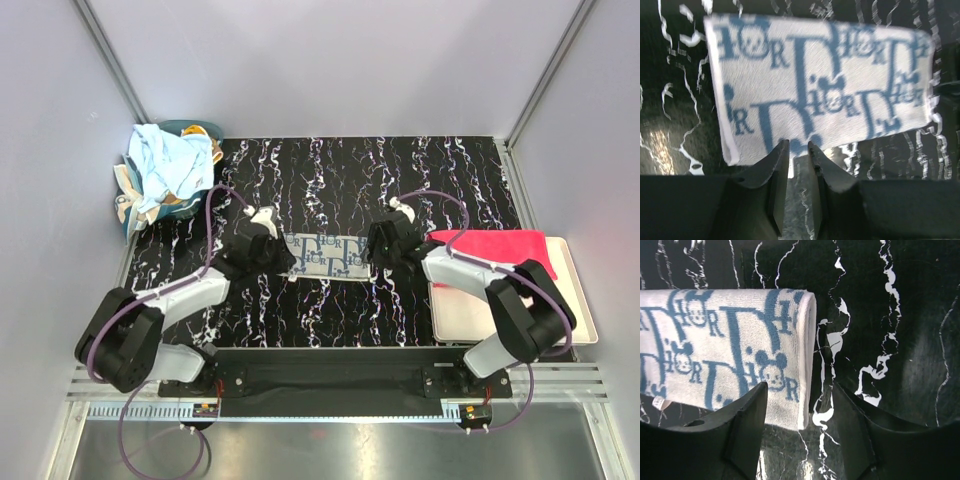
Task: Fold and stack the towels
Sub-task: Fold the towel, then neatly place the folded towel into the bin
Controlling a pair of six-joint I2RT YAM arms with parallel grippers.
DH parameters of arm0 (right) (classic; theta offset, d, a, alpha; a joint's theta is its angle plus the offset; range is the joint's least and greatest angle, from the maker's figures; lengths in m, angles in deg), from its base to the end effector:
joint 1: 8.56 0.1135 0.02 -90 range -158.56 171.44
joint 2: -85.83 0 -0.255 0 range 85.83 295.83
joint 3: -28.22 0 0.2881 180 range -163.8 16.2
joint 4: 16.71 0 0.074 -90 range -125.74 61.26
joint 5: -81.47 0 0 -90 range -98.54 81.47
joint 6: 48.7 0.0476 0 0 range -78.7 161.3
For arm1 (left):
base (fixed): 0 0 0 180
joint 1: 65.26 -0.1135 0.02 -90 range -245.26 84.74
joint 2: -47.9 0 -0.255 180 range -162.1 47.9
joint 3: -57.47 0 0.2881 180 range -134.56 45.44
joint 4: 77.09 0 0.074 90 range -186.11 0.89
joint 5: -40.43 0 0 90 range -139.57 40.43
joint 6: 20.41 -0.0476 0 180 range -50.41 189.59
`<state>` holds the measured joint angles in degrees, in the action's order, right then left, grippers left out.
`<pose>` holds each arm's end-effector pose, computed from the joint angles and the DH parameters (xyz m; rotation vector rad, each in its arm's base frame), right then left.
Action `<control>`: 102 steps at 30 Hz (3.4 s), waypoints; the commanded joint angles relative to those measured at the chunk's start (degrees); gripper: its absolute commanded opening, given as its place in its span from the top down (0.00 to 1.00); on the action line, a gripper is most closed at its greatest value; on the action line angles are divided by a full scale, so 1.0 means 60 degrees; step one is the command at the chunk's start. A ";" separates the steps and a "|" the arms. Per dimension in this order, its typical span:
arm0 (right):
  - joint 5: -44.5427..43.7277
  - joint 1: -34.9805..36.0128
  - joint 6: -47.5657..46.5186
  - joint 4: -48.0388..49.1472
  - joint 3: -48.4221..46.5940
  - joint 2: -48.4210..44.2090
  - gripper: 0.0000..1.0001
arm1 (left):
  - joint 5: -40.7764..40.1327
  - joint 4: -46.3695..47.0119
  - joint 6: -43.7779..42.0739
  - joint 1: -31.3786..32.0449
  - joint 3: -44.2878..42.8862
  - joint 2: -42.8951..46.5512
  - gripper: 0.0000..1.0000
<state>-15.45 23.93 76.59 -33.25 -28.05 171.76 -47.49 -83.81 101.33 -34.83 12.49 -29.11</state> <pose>0.2866 0.1757 0.1378 0.1175 2.4081 0.4193 0.2593 -0.1543 0.1331 -0.0063 2.3220 -0.6111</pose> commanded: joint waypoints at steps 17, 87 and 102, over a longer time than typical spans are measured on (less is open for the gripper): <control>-0.0473 0.0458 -0.0169 0.0533 -0.0887 0.2040 0.42 | -0.0319 -0.0854 -0.0398 0.0011 -0.0866 0.2376 0.73; -0.3125 -0.4755 -0.6188 -0.6162 -0.2923 -0.5035 1.00 | -0.0172 0.0523 -0.0003 0.1212 0.3192 0.6639 0.78; -0.2011 -0.6455 -0.6541 -0.6118 -0.2850 -0.4947 1.00 | 0.0004 0.0669 0.0012 0.1226 0.3192 0.6420 0.78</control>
<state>-29.79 -13.91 38.28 -71.65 -43.26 141.73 -48.06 -84.07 101.60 -27.79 31.05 9.55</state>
